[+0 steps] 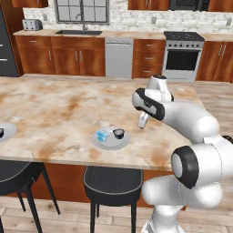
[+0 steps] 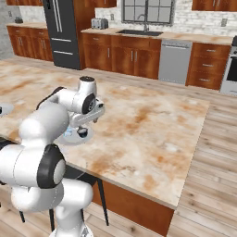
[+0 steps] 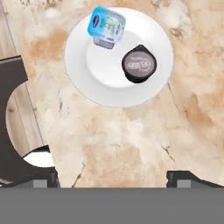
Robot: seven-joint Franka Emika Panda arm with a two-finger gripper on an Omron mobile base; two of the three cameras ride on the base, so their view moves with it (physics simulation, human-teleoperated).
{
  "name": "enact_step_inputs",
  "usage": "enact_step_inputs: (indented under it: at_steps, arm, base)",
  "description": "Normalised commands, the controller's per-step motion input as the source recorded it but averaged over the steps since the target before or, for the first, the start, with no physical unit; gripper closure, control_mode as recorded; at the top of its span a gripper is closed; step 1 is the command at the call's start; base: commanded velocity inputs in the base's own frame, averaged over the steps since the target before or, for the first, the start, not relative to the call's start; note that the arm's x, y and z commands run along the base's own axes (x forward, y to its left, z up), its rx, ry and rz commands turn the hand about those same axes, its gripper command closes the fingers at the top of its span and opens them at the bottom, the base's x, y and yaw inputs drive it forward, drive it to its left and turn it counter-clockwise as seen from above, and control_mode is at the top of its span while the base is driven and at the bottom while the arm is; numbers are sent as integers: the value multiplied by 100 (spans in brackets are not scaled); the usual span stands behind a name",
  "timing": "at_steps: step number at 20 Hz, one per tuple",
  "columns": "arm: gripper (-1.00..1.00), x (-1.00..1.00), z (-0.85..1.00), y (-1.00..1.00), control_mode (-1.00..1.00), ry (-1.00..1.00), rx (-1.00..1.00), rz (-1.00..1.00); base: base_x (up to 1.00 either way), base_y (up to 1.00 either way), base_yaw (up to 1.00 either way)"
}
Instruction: Place two yogurt containers on each plate.
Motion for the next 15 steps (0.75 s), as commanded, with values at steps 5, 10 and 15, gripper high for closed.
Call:
enact_step_inputs:
  at_steps: [5, 10, 15]
  arm:
    - [-100, -94, 23, -73, -100, 0, 1, -5]
    - [-100, -73, 13, -58, -100, 0, 1, -9]
    - [-100, -52, 46, -23, -100, 0, 1, -12]
  base:
    - [0, 0, 0]
    - [0, 0, 0]
    - [0, 0, 0]
